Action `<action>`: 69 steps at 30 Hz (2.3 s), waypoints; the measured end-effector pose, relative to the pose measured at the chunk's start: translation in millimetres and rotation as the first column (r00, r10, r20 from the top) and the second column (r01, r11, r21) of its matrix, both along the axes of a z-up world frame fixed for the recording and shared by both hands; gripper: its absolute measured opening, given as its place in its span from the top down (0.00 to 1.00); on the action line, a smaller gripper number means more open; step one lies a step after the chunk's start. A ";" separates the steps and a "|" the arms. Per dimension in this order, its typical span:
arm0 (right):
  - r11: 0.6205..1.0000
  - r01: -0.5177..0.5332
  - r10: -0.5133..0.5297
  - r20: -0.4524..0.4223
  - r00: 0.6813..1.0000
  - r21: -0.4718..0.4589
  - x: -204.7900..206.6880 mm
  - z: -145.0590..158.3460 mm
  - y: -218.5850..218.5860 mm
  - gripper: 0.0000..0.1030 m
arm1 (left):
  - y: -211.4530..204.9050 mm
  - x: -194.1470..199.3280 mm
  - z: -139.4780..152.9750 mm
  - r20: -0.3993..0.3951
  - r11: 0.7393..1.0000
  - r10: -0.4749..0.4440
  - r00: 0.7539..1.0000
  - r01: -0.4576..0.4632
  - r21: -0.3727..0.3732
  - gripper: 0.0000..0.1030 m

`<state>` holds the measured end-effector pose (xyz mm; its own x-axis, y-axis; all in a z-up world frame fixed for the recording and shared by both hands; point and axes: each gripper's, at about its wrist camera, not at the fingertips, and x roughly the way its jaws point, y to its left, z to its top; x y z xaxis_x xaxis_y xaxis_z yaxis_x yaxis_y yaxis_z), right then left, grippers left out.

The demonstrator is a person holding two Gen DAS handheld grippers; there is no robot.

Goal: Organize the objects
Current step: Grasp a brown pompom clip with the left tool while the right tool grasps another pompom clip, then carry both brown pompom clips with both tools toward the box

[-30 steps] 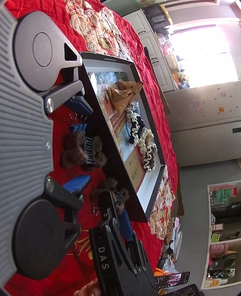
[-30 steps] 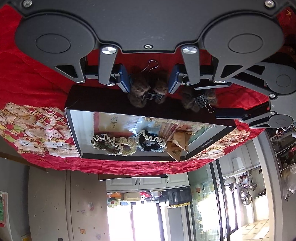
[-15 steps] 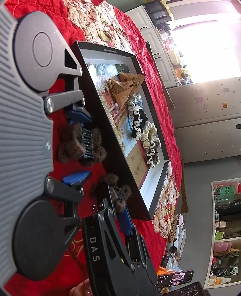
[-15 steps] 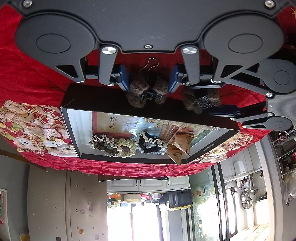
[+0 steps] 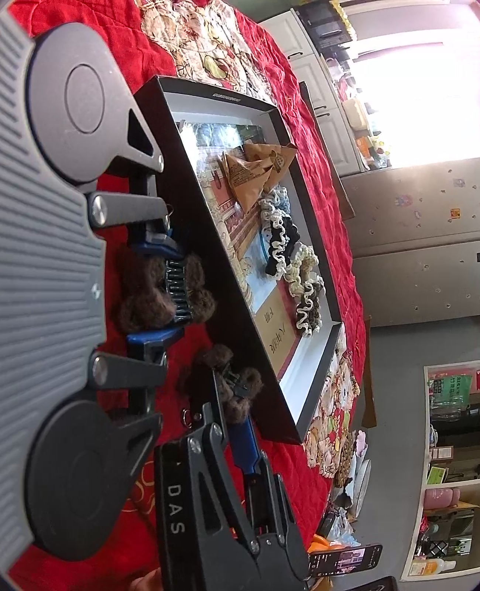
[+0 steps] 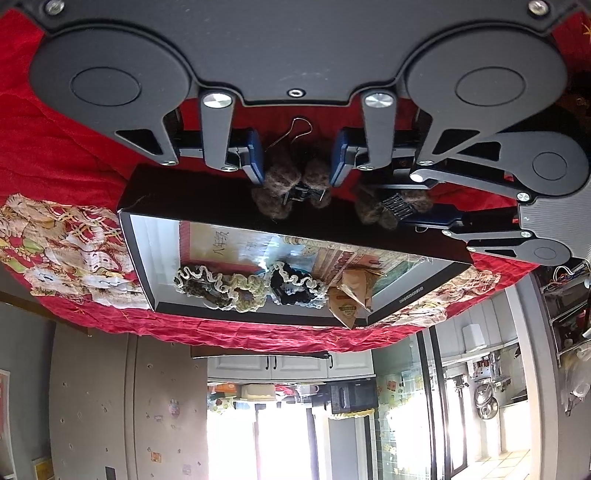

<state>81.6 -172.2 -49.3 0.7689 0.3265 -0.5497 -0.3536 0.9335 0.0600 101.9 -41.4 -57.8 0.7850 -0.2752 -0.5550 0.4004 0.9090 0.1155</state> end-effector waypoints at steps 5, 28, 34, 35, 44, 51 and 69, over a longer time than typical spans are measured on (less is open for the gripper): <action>1.000 -0.009 0.009 0.010 1.000 0.007 -3.4 3.7 -0.8 0.67 | 0.1 -2.7 1.8 0.005 1.000 -0.004 1.000 0.004 -0.002 0.59; 0.998 -0.056 0.053 0.071 0.996 0.039 -24.6 32.8 -5.3 0.68 | 7.8 -21.6 28.8 0.033 0.999 -0.010 0.999 0.012 -0.036 0.59; 0.996 -0.055 0.049 0.091 0.995 0.063 -28.0 44.5 -12.2 0.68 | 12.4 -25.1 39.4 0.050 0.998 -0.004 0.999 0.007 -0.056 0.59; 0.996 -0.056 0.049 0.094 0.994 0.068 -28.6 46.4 -13.4 0.68 | 13.4 -25.9 41.3 0.054 0.998 -0.002 0.999 0.005 -0.058 0.59; 0.996 -0.055 0.044 0.139 0.989 0.072 -33.5 63.7 -18.9 0.68 | 27.0 -24.5 65.9 0.097 0.995 0.038 0.995 -0.028 -0.096 0.59; 0.996 -0.055 0.043 0.162 0.986 0.070 -33.3 73.0 -18.9 0.68 | 27.9 -20.4 80.6 0.135 0.994 0.044 0.990 -0.030 -0.103 0.59; 0.997 0.024 -0.038 0.188 0.982 0.075 7.7 93.5 -29.8 0.68 | 13.4 13.5 98.2 0.177 0.993 0.055 0.983 -0.036 -0.109 0.59</action>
